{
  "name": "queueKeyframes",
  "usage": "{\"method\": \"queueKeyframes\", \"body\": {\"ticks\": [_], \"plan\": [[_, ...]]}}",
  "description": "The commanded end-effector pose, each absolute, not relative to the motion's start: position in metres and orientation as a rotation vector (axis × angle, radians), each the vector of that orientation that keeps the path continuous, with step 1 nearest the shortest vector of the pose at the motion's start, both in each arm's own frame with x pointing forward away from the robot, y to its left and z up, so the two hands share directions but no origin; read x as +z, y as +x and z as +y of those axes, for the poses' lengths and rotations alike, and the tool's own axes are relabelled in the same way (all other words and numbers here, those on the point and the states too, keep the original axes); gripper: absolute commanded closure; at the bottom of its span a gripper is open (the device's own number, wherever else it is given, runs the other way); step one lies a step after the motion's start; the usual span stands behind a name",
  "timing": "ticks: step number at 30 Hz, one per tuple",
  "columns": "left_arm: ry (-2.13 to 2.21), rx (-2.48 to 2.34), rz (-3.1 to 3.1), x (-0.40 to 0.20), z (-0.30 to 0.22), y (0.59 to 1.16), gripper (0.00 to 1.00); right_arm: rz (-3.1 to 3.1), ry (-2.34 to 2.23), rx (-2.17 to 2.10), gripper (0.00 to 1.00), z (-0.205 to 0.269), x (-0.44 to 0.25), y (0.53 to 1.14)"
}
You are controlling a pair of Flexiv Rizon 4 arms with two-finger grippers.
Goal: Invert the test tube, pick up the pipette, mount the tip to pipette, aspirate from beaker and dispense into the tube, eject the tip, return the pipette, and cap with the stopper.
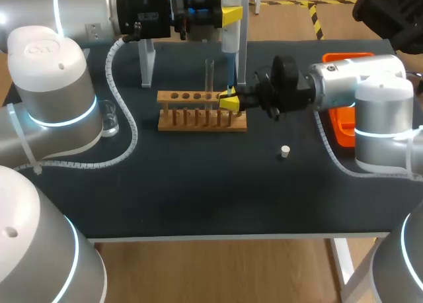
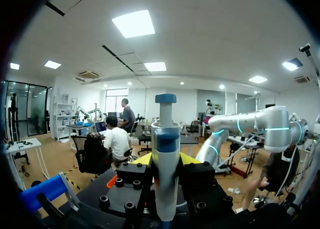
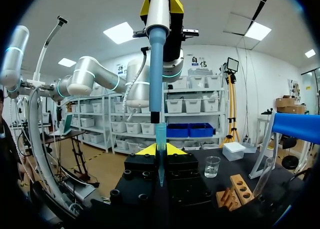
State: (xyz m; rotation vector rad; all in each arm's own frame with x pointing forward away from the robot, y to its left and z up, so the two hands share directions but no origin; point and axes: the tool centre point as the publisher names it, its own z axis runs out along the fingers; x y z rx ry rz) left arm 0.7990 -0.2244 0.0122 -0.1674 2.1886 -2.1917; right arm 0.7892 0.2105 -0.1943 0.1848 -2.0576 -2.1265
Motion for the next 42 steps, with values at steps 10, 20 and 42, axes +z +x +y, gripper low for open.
{"method": "queueKeyframes", "body": {"ticks": [10,20,42], "plan": [[-0.167,-2.193,2.185,0.0103,-0.2245,0.7986,1.00,-2.059,0.209,-2.129,1.00,0.2072,-0.1894,0.7860],[-0.167,-2.193,2.185,0.0103,-0.2245,0.7986,1.00,-2.055,0.217,-2.131,1.00,0.2056,-0.1898,0.7826],[-0.167,-2.193,2.185,0.0103,-0.2245,0.7986,1.00,-2.048,0.221,-2.140,1.00,0.2066,-0.1821,0.7832]]}}
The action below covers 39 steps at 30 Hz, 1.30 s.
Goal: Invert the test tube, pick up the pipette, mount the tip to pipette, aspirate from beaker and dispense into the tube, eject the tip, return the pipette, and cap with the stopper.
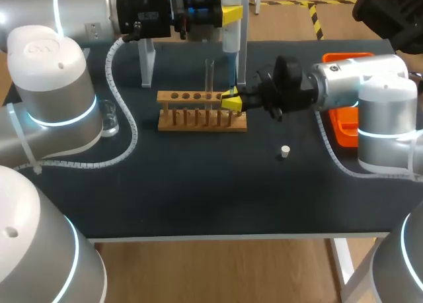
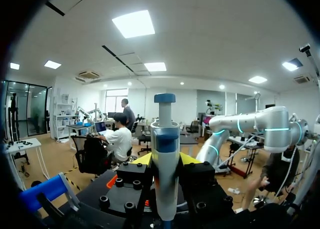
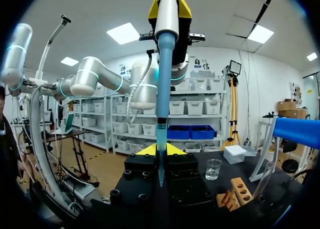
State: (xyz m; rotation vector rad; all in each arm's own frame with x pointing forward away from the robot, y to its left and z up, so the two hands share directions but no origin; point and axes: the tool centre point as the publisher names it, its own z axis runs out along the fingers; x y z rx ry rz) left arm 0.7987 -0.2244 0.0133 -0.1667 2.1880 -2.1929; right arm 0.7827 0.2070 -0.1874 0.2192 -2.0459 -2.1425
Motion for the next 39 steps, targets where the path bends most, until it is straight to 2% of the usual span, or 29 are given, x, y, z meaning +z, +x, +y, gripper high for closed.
{"method": "queueKeyframes", "body": {"ticks": [1,25,26,27,28,39], "plan": [[-0.167,-2.193,2.185,0.010,-0.225,0.799,1.00,-2.048,0.222,-2.140,1.00,0.207,-0.181,0.783],[-0.167,-2.193,2.185,0.010,-0.225,0.799,1.00,-2.071,0.251,-2.136,1.00,0.206,-0.163,0.785],[-0.167,-2.193,2.185,0.010,-0.225,0.799,1.00,-2.082,0.245,-2.130,0.73,0.205,-0.165,0.784],[-0.167,-2.193,2.185,0.010,-0.225,0.799,1.00,-2.086,0.235,-2.127,0.41,0.205,-0.167,0.784],[-0.167,-2.193,2.185,0.010,-0.225,0.799,1.00,-2.084,0.231,-2.127,0.00,0.204,-0.169,0.784],[-0.167,-2.193,2.185,0.010,-0.225,0.799,1.00,-2.125,0.189,-2.086,0.00,0.179,-0.193,0.776]]}}
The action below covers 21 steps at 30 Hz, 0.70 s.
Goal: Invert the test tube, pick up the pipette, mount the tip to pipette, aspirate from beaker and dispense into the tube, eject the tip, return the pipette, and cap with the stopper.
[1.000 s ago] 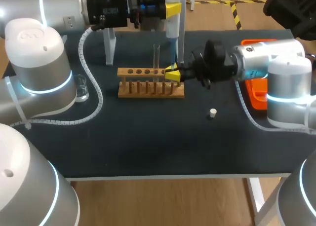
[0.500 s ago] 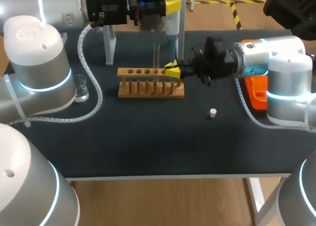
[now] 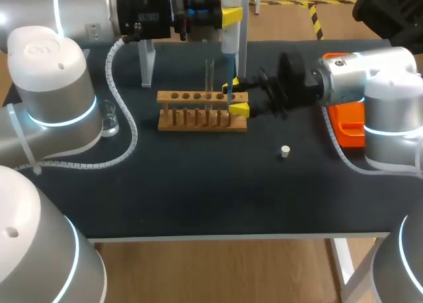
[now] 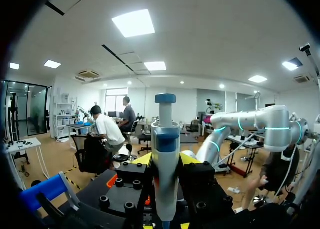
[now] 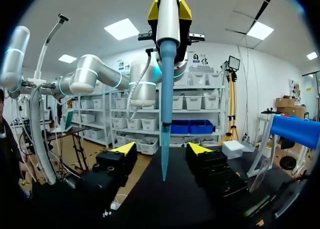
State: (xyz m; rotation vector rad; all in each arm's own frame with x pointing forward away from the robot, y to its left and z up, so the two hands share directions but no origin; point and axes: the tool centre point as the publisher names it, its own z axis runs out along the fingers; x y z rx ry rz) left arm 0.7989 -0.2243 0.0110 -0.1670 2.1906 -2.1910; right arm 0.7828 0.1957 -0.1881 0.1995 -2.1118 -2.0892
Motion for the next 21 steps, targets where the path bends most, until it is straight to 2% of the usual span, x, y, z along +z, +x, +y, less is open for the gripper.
{"method": "queueKeyframes", "body": {"ticks": [1,21], "plan": [[-0.167,-2.193,2.185,0.010,-0.225,0.799,1.00,-2.133,0.184,-2.080,0.00,0.175,-0.196,0.774],[-0.167,-2.193,2.185,0.010,-0.225,0.799,1.00,-2.298,0.086,-2.023,0.00,0.095,-0.234,0.760]]}}
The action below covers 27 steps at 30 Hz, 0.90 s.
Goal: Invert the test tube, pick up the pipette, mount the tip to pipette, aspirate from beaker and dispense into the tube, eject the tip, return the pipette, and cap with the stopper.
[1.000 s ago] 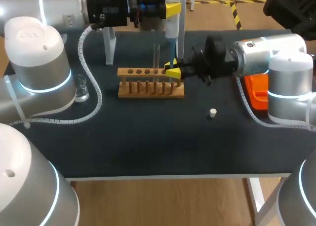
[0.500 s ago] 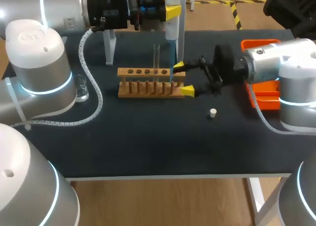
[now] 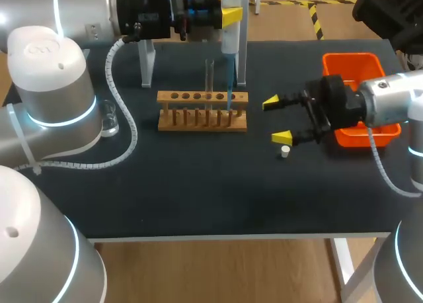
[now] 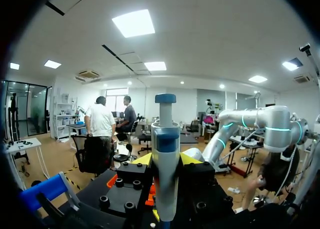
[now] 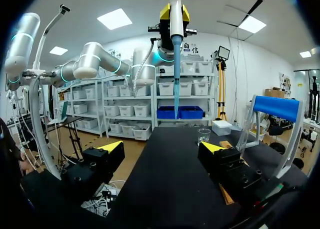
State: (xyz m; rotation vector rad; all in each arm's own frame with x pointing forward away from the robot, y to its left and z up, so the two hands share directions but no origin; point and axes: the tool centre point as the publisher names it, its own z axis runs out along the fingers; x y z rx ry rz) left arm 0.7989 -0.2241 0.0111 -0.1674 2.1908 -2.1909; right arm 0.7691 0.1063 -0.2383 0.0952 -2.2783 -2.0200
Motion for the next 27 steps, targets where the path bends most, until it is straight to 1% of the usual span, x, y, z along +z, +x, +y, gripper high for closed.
{"method": "queueKeyframes", "body": {"ticks": [1,27], "plan": [[-0.167,-2.193,2.185,0.0103,-0.2245,0.7986,1.00,-2.295,0.093,-2.026,0.00,0.0933,-0.2337,0.7592],[-0.167,-2.193,2.185,0.0103,-0.2245,0.7986,1.00,-2.295,0.093,-2.026,0.00,0.0933,-0.2337,0.7592]]}}
